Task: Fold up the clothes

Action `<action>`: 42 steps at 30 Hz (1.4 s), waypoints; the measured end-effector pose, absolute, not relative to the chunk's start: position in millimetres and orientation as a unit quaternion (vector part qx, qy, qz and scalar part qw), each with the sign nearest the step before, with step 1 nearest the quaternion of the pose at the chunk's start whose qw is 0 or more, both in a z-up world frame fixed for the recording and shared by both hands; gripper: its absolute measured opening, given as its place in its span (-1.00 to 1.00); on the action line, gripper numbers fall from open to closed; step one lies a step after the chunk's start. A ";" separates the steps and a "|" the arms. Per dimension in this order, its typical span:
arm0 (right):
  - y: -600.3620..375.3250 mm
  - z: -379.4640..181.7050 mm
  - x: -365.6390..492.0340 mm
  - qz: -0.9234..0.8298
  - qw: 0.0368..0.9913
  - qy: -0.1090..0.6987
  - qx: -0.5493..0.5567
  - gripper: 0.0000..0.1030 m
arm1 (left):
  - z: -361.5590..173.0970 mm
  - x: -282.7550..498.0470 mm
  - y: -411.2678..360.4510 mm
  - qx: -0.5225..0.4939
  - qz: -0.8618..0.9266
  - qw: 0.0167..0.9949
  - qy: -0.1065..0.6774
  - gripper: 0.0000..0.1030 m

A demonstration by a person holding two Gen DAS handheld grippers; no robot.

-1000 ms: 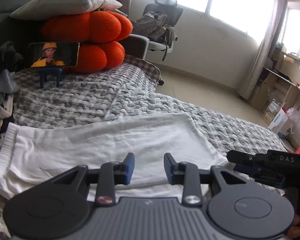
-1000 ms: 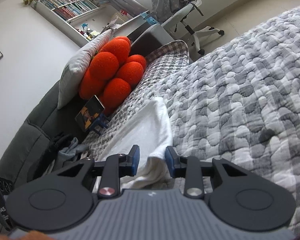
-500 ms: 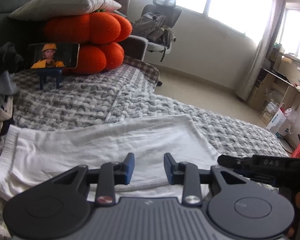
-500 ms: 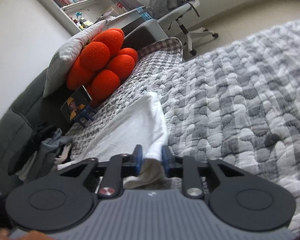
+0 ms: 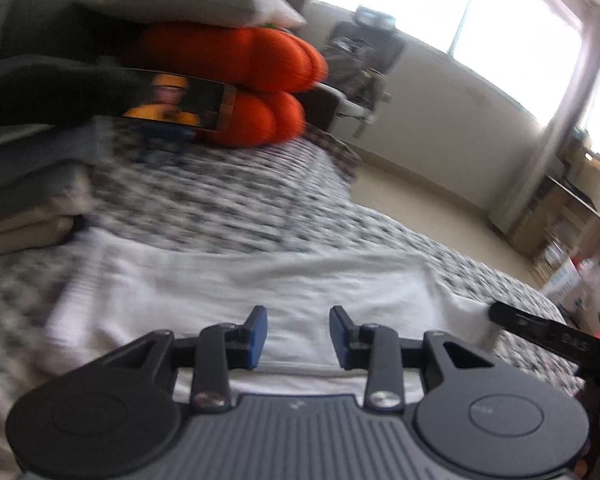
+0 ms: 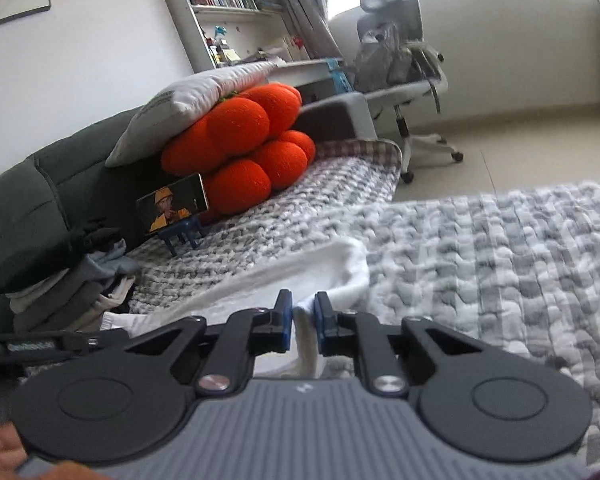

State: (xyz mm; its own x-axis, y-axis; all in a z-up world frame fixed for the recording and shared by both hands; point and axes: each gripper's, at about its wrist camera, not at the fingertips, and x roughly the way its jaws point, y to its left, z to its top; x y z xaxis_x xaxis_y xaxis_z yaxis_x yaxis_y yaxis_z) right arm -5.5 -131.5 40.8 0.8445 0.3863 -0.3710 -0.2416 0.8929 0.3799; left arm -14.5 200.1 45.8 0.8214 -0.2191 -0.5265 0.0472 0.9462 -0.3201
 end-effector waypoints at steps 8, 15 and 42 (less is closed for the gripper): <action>-133.1 36.9 -3.7 0.163 0.940 0.218 0.208 -0.75 | 54.6 -31.1 290.4 -0.249 -0.029 0.928 0.275 -0.26; -62.4 48.7 -2.7 0.237 0.940 0.195 0.150 -0.86 | 44.7 -28.6 288.0 -0.276 -0.059 0.915 0.287 -0.25; -13.0 38.6 -13.0 0.143 0.967 0.204 -0.062 -0.09 | 32.2 8.9 203.6 -0.236 -0.138 0.905 0.327 -0.21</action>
State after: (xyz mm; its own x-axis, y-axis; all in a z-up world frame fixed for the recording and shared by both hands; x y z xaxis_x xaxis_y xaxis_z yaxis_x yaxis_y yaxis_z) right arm -13.0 -13.0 38.6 0.8762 0.2509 -0.4116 -0.3014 0.9515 -0.0618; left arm 8.9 203.6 32.2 0.7485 -0.4035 -0.5262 0.0950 0.8506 -0.5172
